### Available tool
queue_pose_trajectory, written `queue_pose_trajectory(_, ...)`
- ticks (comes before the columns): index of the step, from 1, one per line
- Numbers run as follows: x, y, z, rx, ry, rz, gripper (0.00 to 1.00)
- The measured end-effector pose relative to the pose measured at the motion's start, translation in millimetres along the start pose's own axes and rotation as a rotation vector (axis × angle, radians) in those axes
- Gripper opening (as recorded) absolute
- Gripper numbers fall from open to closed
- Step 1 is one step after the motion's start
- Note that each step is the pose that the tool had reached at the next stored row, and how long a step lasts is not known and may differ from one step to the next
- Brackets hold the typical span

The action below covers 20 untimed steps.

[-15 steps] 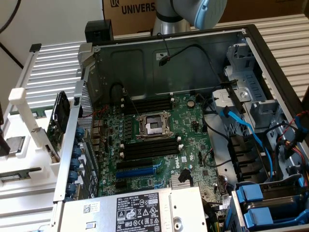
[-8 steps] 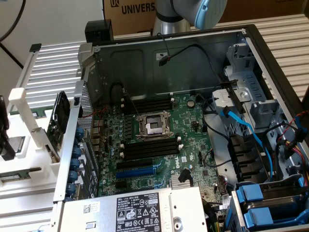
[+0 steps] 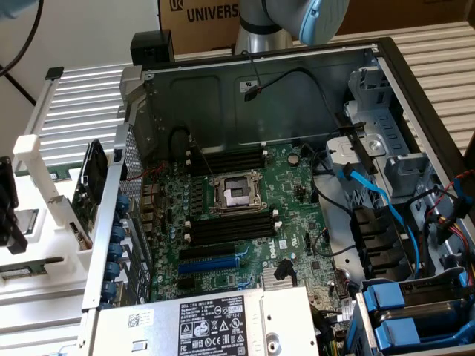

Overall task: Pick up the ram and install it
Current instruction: 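Pick up the ram and move it above insertion slot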

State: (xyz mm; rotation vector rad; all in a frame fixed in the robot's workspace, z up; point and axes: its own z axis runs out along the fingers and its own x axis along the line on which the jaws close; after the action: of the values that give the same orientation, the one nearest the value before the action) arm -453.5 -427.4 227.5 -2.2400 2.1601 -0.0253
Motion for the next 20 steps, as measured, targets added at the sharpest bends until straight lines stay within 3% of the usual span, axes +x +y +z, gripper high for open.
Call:
queue_pose_trajectory(9, 0.1, 0.1, 1.8, -0.0001, 0.0003, 0.000, 0.10)
queue_pose_trajectory(12, 0.1, 0.1, 1.8, -0.0001, 0.0003, 0.000, 0.11)
queue_pose_trajectory(13, 0.1, 0.1, 1.8, -0.0001, 0.0003, 0.000, 0.18)
queue_pose_trajectory(20, 0.1, 0.1, 1.8, -0.0001, 0.0004, 0.000, 0.18)
